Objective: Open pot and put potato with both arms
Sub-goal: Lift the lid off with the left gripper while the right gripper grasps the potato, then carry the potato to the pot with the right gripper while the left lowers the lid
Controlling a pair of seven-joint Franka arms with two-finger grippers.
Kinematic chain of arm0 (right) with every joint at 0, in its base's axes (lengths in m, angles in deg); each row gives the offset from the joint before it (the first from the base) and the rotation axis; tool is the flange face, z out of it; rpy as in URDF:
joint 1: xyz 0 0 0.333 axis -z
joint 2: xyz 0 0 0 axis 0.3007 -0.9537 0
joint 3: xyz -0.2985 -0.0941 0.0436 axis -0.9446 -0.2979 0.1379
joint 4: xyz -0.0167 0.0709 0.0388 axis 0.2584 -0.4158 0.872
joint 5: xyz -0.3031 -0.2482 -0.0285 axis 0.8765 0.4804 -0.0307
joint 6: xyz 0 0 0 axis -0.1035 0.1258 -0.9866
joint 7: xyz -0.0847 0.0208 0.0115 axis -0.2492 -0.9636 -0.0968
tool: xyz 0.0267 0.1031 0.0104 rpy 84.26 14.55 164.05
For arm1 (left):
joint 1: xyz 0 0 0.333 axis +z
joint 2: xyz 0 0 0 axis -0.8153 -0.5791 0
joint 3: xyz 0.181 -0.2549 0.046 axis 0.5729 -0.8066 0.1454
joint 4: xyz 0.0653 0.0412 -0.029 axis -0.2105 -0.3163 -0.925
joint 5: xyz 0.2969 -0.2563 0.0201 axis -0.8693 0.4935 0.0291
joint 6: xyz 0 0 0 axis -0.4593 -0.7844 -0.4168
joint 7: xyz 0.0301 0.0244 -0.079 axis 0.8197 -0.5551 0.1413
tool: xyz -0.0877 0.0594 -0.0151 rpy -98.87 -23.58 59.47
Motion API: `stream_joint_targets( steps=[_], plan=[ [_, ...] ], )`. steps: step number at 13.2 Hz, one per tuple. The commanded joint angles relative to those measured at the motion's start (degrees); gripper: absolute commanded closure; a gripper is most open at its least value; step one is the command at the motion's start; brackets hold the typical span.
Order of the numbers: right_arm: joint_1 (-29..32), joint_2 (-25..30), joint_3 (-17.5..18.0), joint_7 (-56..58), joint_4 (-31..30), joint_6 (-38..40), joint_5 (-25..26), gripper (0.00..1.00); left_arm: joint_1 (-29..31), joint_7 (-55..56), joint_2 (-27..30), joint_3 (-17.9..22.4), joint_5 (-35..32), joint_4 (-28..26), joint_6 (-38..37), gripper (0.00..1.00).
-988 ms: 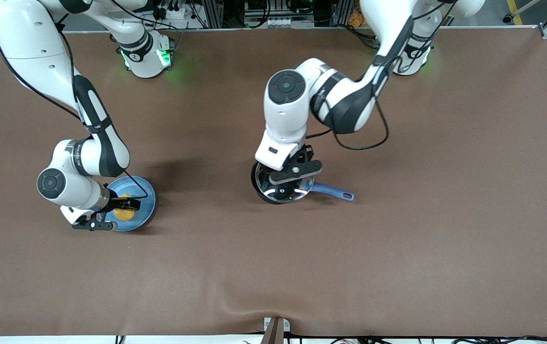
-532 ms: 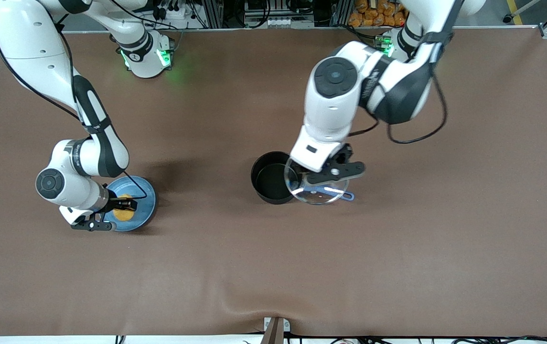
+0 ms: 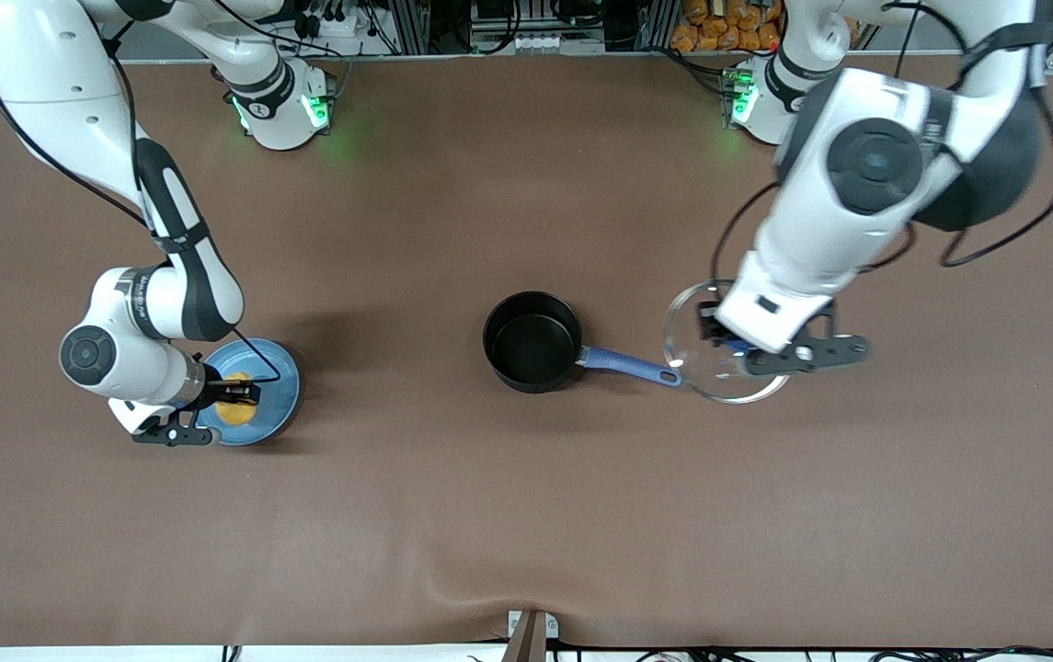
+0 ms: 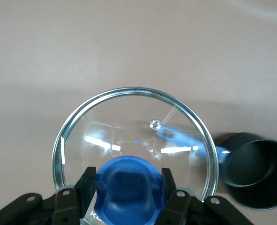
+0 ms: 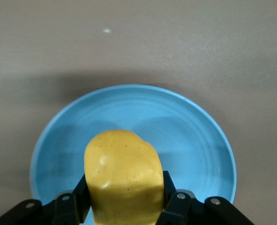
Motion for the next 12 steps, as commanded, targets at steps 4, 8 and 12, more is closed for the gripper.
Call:
stream_joint_targets(
  steps=[4, 8, 12],
  plan=[
    [-8.53, 7.70, 0.76, -9.32, -0.81, 3.73, -0.84, 0.77, 10.57, -15.58, 4.24, -0.56, 1.21, -12.42, 5.64, 1.00],
    [-19.24, 8.06, 0.76, -26.96, 0.86, 3.55, -0.84, 0.77, 15.85, -23.41, 3.99, -0.47, 4.37, -24.10, 18.10, 1.00],
    [-29.27, 7.53, 0.76, -36.57, 2.88, 2.67, -0.92, 0.79, 15.95, -24.04, 3.28, -0.29, 3.94, -34.31, 32.35, 1.00]
  ],
)
